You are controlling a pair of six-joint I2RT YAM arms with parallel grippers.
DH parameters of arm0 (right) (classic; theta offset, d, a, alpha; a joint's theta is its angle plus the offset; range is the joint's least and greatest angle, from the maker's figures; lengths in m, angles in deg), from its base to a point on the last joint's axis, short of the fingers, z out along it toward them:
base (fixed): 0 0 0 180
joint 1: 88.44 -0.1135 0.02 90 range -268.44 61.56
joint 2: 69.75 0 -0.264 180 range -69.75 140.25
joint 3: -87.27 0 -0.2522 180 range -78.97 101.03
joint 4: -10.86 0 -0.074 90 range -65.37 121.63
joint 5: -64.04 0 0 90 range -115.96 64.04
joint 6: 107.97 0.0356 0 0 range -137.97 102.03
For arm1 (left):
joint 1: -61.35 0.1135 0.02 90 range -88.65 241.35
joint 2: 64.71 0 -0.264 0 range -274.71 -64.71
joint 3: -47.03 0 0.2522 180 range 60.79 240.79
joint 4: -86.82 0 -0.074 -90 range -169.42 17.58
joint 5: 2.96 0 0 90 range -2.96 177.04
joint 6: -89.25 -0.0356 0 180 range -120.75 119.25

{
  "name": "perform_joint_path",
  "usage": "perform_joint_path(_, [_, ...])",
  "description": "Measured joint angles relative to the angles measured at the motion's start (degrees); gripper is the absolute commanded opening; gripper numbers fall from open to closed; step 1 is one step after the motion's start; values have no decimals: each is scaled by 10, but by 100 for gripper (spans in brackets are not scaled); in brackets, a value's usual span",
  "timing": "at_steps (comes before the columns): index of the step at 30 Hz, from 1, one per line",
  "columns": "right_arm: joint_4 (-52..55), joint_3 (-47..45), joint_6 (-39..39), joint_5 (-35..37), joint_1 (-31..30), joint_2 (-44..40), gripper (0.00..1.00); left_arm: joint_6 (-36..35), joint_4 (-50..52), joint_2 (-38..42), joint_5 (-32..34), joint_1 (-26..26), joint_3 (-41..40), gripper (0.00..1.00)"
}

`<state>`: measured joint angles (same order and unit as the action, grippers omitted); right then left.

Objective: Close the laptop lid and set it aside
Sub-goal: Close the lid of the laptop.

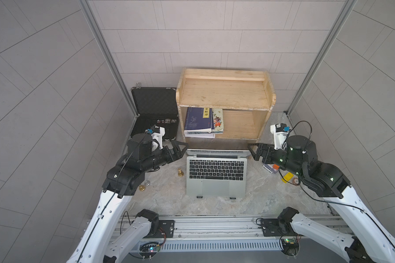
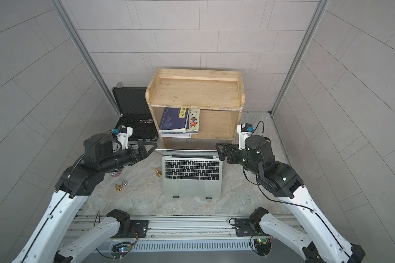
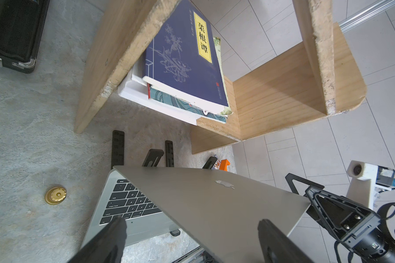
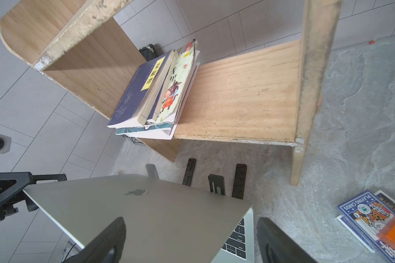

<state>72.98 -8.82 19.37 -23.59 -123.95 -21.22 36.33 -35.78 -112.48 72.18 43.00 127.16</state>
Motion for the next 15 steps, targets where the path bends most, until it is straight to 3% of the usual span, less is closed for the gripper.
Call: perform_joint_path(15, [33, -47, 29, 25, -47, -50, 92, 8, 37, 65, -6, -2, -54, 89])
